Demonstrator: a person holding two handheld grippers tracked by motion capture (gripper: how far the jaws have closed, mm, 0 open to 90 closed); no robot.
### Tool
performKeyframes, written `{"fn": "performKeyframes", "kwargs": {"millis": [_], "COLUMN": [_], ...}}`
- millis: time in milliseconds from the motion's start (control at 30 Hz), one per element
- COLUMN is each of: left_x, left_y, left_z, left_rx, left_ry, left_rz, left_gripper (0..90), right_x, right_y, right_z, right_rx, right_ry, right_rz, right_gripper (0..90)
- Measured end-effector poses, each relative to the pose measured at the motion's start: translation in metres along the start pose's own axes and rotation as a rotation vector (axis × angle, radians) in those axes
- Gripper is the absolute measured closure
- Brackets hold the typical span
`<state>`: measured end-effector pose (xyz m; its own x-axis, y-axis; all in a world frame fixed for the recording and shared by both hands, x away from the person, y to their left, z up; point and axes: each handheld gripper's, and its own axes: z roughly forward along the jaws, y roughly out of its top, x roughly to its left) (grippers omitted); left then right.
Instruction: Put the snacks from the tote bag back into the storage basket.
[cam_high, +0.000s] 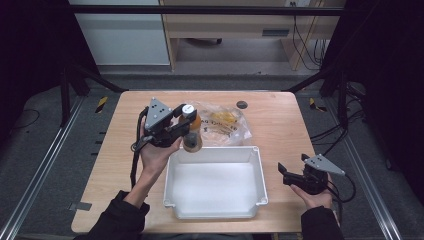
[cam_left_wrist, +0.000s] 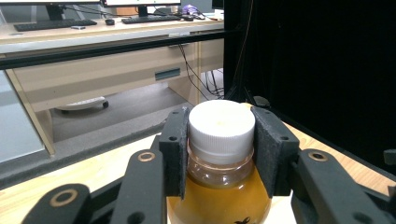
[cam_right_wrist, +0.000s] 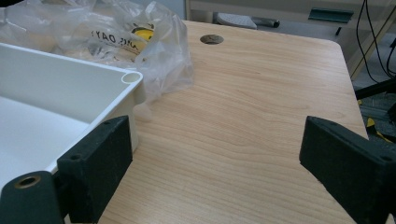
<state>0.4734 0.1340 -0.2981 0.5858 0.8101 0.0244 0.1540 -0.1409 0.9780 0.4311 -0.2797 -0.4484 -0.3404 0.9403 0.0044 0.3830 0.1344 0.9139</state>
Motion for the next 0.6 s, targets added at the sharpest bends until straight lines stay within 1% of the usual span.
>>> {"fn": "performKeyframes", "kwargs": {"millis": [133, 167, 233, 433, 500, 567, 600], "left_x": [-0.004, -0.005, -0.007, -0.011, -0.013, -0.013, -0.013], "left_y": [-0.005, -0.007, -0.010, -0.018, -0.023, -0.025, -0.030], "left_z": [-0.004, -0.006, -0.008, -0.012, -0.015, -0.016, -0.017], "left_rx": [0.002, 0.009, 0.007, 0.012, 0.018, 0.019, 0.022], "left_ry": [-0.008, -0.018, -0.027, -0.036, -0.041, -0.041, -0.043], "left_rz": [0.010, 0.016, 0.005, 0.011, 0.008, 0.011, 0.010], "left_gripper": [59.1, 59.1, 59.1, 59.1, 59.1, 59.1, 59.1], "right_x": [0.000, 0.001, 0.001, 0.001, 0.001, 0.001, 0.001], "right_y": [0.000, 0.000, 0.000, 0.000, 0.000, 0.000, 0.000], "right_z": [0.000, 0.000, 0.000, 0.000, 0.000, 0.000, 0.000], "right_rx": [0.001, 0.001, 0.000, 0.000, -0.002, -0.002, -0.001], "right_ry": [-0.001, -0.001, -0.001, -0.001, -0.002, -0.002, -0.002], "right_rz": [-0.001, -0.002, -0.001, -0.002, -0.002, -0.004, -0.003], "right_gripper": [9.6, 9.7, 9.7, 9.7, 9.7, 9.7, 9.7]}}
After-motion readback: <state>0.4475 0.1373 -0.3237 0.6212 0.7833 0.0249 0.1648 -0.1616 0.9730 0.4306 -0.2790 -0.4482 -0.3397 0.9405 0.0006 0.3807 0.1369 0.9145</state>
